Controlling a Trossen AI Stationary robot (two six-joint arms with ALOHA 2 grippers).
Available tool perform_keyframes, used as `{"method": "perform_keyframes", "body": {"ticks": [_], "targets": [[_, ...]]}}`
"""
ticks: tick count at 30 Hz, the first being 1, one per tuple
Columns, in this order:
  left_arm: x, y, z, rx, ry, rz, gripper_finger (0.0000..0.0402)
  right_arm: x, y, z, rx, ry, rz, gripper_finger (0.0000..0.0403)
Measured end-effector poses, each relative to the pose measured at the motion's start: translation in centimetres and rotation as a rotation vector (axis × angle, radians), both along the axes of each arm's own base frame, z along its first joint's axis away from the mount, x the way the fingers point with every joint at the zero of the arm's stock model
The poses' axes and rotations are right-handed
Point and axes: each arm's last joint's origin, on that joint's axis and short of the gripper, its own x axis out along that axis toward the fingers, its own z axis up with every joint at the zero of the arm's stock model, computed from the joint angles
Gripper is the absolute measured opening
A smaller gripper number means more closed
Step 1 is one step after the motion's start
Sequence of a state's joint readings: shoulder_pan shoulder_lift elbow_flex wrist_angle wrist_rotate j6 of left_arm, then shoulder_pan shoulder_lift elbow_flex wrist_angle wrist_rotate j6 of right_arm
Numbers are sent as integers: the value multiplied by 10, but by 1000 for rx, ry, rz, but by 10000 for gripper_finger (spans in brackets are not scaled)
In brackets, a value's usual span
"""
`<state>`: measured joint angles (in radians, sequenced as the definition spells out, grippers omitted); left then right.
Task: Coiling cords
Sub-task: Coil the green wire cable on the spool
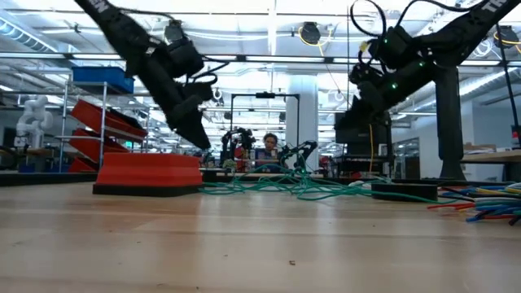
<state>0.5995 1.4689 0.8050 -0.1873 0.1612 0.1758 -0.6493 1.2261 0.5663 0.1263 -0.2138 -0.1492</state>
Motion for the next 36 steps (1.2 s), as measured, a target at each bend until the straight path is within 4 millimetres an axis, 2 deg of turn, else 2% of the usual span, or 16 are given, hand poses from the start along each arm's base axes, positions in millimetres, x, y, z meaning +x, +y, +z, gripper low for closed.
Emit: {"method": "perform_keyframes", "body": {"ticks": [6,11,15,23,31,36], "targets": [[-7,-5,-24,45,-141,41,203,21,22,7,-46,-88,118,89],[-12,-9,-32,81,-280,56,203,34,41,14,-82,-157,208,89],[-13,-14,-31,112,-439,39,203,41,55,19,-102,-201,269,89],[-16,-37,-13,132,-835,-147,203,54,77,25,-144,-296,369,89],[-19,-67,17,70,-1178,-440,203,84,93,15,-231,-488,447,89],[-15,-79,29,-25,-1244,-516,203,98,98,3,-262,-615,457,89]]}}
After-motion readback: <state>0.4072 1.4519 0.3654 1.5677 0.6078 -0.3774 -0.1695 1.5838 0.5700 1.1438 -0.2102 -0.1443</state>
